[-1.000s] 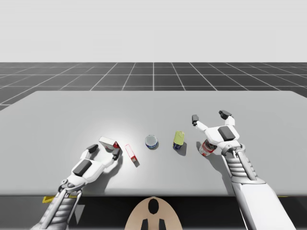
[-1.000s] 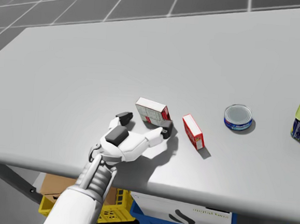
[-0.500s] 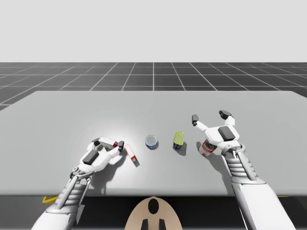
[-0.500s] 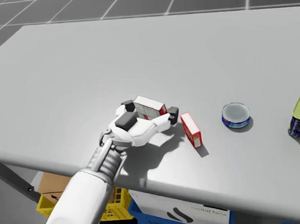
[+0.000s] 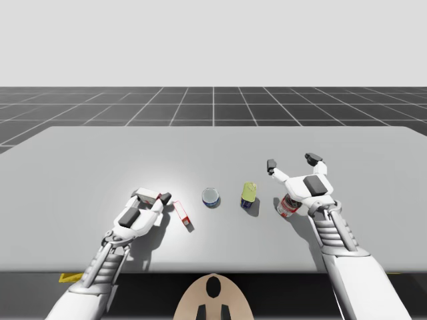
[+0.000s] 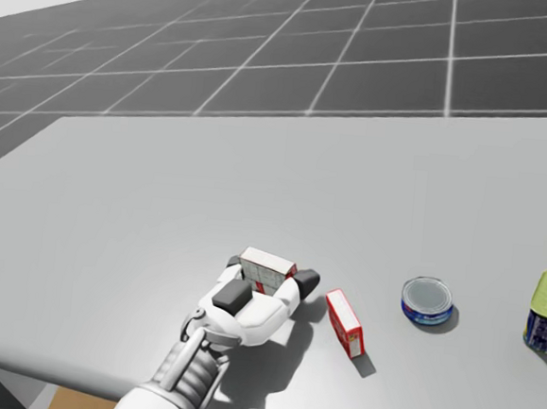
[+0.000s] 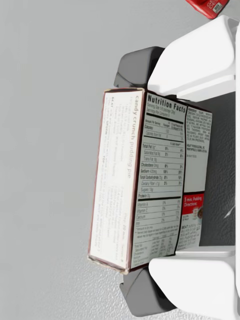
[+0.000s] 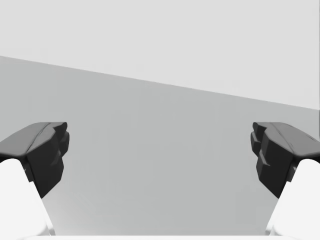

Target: Lift the pudding box off the table.

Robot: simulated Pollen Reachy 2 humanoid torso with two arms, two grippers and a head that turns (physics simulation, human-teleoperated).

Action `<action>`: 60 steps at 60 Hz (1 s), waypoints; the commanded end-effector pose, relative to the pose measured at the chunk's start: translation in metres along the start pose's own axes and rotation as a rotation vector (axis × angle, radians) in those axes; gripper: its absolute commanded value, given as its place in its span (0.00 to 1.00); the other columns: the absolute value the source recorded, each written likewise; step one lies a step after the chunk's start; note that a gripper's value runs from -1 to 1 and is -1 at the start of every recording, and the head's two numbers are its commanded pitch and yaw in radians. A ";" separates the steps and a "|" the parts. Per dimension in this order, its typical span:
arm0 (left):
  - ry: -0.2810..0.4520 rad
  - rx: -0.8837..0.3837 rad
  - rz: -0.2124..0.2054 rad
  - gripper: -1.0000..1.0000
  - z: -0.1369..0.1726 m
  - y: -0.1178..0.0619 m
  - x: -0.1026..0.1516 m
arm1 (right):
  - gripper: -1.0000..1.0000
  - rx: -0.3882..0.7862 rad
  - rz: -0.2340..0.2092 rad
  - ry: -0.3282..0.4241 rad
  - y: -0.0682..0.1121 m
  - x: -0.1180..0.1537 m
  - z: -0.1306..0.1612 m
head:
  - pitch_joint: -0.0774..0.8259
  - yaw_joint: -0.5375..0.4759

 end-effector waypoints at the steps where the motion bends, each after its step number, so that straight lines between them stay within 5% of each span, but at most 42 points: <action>1: 0.028 0.006 0.009 1.00 0.001 -0.002 -0.009 | 0.00 -0.002 -0.001 0.000 -0.001 0.000 0.000 | 0.56 0.89; 24: -0.003 -0.019 -0.008 1.00 0.010 -0.005 0.015 | 0.00 -0.005 -0.008 -0.004 -0.003 0.001 0.000 | 0.45 0.90; 44: -0.132 -0.034 -0.075 1.00 0.036 -0.003 0.081 | 0.00 0.029 -0.021 0.014 -0.005 0.003 0.000 | 0.45 0.89; 60: -0.366 -0.023 -0.152 1.00 0.066 -0.012 0.174 | 0.00 -0.049 -0.058 -0.017 -0.005 -0.001 -0.007 | 0.44 0.89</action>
